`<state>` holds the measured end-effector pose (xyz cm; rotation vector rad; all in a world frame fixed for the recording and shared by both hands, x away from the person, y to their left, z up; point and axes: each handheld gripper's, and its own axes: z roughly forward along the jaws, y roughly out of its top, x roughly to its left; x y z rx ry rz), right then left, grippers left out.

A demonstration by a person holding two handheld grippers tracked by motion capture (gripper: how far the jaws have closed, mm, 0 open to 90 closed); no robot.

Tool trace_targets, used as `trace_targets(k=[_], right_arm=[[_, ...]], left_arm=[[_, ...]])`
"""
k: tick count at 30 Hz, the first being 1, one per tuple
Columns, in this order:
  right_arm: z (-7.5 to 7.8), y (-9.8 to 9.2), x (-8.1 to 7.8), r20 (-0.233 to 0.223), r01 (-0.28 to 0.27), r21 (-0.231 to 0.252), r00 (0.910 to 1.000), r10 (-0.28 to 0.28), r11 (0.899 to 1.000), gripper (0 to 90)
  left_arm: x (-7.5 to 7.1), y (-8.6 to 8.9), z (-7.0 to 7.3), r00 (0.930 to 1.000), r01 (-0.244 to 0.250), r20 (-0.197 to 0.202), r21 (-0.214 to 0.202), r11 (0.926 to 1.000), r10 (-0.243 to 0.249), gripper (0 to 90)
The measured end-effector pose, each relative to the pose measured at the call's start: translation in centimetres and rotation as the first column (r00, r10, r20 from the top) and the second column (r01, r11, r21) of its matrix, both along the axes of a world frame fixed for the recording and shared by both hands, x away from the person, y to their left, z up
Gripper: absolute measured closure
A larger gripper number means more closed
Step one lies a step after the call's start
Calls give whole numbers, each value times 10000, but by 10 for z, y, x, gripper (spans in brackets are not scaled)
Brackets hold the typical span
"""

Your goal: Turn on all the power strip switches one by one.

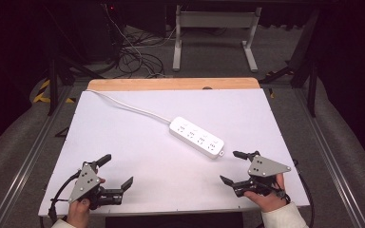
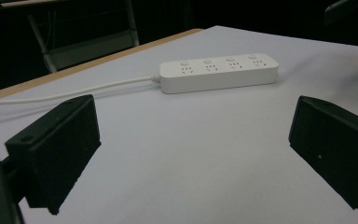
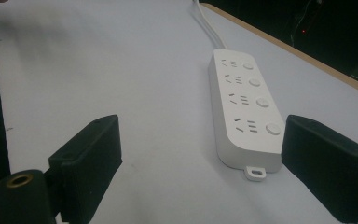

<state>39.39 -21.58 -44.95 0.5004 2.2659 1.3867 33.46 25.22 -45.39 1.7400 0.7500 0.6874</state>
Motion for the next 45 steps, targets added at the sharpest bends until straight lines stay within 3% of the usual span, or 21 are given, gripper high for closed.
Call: trace_targets(k=[10,12,17,21,24,29,31,39,45], right_arm=[[0,1,-1,56,-7,-99,10000,7,10000,127],[0,2,-2,176,9,-229,9998,-5,9997,128],[2,6,-3,289,-107,-521,9995,122,9986,137],[5,8,-1,38,-105,-426,9999,107,9990,172],[9,10,1,-264,-214,-438,9994,203,9988,271],[18,14,8,-784,-163,-429,9968,129,9989,292],[21,16,11,-993,-329,-501,9947,278,9982,370],[32,23,20,-1121,-270,-245,9934,241,9993,416],[37,25,31,-1384,-236,-259,9902,198,9994,501]], left_arm=[[0,1,0,9997,-238,67,74,9997,237,22],[0,0,0,9995,-279,152,243,9993,276,22],[-1,0,1,9991,-410,116,181,9990,408,22],[0,2,1,9988,-481,32,114,9988,481,22],[0,3,1,9986,-525,64,116,9986,524,22],[0,3,1,9985,-529,121,106,9985,528,22],[0,3,1,9987,-499,149,159,9986,497,21],[-1,4,1,9987,-455,216,131,9989,452,21],[-1,3,1,9987,-485,187,97,9988,483,21]])
